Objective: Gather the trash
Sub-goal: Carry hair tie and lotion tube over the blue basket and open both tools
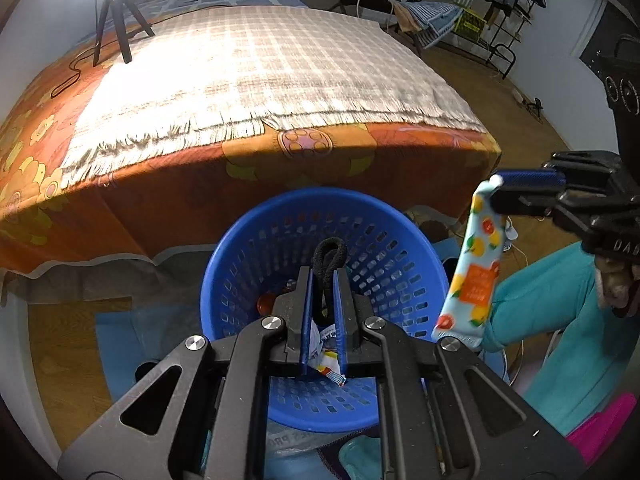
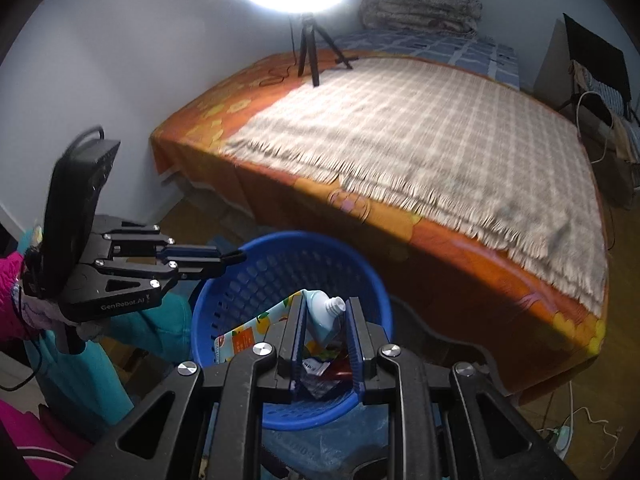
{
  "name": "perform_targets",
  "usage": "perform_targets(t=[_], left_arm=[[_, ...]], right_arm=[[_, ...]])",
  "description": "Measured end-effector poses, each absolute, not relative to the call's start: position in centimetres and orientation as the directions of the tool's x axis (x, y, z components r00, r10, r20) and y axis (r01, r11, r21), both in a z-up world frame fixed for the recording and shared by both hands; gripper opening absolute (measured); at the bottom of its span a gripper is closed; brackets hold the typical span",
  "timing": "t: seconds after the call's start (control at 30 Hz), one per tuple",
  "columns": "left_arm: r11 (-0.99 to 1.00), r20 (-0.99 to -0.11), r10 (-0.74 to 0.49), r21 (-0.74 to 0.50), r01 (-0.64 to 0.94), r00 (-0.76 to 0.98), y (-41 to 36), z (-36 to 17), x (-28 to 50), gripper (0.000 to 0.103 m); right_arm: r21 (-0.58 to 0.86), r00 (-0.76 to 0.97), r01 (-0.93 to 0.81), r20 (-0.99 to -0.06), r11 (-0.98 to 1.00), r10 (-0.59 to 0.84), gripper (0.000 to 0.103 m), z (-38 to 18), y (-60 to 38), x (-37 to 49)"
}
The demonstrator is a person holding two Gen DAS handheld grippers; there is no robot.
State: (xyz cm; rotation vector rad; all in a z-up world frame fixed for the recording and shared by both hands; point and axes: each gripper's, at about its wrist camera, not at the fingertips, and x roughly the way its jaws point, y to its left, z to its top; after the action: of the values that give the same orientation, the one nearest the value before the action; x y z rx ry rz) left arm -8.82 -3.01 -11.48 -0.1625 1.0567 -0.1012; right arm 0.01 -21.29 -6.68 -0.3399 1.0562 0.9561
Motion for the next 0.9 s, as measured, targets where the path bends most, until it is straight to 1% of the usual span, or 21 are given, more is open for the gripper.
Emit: perform_targets(t=[0.6,0.63,0.67,0.7,0.73,0.77,0.8,0.83,0.87,0.9], left_arm=[[0.984,-0.875,-0.172,-0.177,0.033,0.453,-4.0,-12.9,-9.0,0.008],[0.984,-0.875,-0.171,-0.176,0.031,0.452,-4.0,-13.0,-9.0,0.009],[0.984,-0.876,-0.170,-0.176,0.029,0.451,-3.9,-13.0,-9.0,0.013],[0.984,-0.877,-0.169,-0.177,0.026,0.451,-3.9,-13.0,-9.0,0.025],[0.984,-0.877,-0.168,-0.177,0.021,0.451,-3.8,-13.0,-9.0,0.035],[0.984,-0.876,-0.168,-0.179,0.019,0.452,-3.8,-13.0,-9.1,0.037],[0.984,-0.876,-0.167,-0.178,0.018,0.453,-3.8,-13.0,-9.1,0.037],[0.985,-0.877,-0.162,-0.174,0.016,0.452,-3.7,-13.0,-9.1,0.037],[0.985,-0.878,-0.160,-0.172,0.013,0.452,-3.7,-13.0,-9.0,0.037],[0.985,-0.879,-0.157,-0.172,0.008,0.451,-3.6,-13.1,-9.0,0.042]], right_arm=[[0.182,0.102,-0.824,-0.883,0.536,0.457,0.019,-9.9,-20.0,-2.3],[0.183,0.100,-0.825,-0.885,0.535,0.456,0.019,-10.1,-19.9,-2.3],[0.183,0.098,-0.825,-0.885,0.535,0.454,0.020,-10.2,-19.8,-2.4],[0.186,0.093,-0.825,-0.886,0.533,0.454,0.020,-10.3,-19.8,-2.4],[0.188,0.091,-0.825,-0.887,0.533,0.453,0.023,-10.3,-19.8,-2.4],[0.190,0.088,-0.824,-0.887,0.534,0.453,0.031,-10.4,-19.8,-2.3],[0.192,0.087,-0.822,-0.888,0.536,0.452,0.037,-10.4,-19.8,-2.3],[0.196,0.085,-0.820,-0.887,0.538,0.453,0.047,-10.5,-19.8,-2.2],[0.200,0.085,-0.817,-0.886,0.540,0.457,0.053,-10.5,-19.9,-2.2],[0.201,0.088,-0.814,-0.885,0.544,0.458,0.055,-10.4,-20.0,-2.1]])
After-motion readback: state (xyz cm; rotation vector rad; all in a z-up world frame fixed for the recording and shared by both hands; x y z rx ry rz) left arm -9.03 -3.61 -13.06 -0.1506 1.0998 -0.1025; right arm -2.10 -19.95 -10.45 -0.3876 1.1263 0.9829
